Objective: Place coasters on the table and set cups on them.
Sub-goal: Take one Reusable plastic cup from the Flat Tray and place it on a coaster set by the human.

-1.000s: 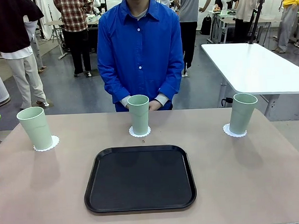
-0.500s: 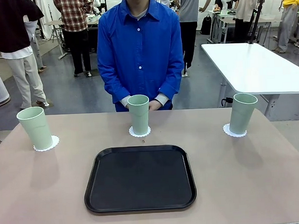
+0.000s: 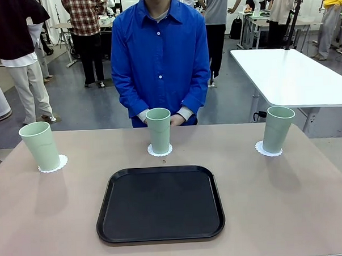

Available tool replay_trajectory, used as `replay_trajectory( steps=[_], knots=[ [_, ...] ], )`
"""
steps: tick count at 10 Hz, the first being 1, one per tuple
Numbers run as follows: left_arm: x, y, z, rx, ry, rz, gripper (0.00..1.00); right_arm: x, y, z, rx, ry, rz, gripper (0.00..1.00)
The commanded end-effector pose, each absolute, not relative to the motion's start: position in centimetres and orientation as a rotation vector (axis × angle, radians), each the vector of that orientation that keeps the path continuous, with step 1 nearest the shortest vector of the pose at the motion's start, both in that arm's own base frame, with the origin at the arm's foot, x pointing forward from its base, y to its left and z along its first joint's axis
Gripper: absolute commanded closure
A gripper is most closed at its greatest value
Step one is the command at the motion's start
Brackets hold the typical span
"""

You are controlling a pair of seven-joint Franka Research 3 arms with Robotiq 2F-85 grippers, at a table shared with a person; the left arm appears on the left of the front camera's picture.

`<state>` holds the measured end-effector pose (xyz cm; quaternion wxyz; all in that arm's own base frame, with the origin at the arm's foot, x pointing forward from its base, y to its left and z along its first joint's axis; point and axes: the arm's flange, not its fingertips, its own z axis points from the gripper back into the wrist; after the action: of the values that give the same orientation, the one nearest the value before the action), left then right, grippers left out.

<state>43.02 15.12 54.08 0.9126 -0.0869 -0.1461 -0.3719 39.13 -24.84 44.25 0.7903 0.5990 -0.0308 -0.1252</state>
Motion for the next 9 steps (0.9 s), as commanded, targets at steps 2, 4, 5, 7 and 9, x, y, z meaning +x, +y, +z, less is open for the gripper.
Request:
replay_trajectory(
  steps=[2,4,5,7,9],
  knots=[
    [43.0,15.3,54.2,-0.190,-0.315,-0.749,0.00,38.8,-24.7,44.3,1.294,-0.070,-0.269,0.00],
    [43.0,15.3,54.2,-0.190,-0.315,-0.749,0.00,38.8,-24.7,44.3,1.294,-0.070,-0.269,0.00],
    [43.0,15.3,54.2,-0.190,-0.315,-0.749,0.00,38.8,-24.7,44.3,1.294,-0.070,-0.269,0.00],
    [43.0,15.3,54.2,-0.190,-0.315,-0.749,0.00,38.8,-24.7,44.3,1.294,-0.070,-0.269,0.00],
    [41.9,14.6,53.2,-0.154,-0.260,-0.623,0.00,38.8,-24.7,44.3,1.294,-0.070,-0.269,0.00]
  ],
)
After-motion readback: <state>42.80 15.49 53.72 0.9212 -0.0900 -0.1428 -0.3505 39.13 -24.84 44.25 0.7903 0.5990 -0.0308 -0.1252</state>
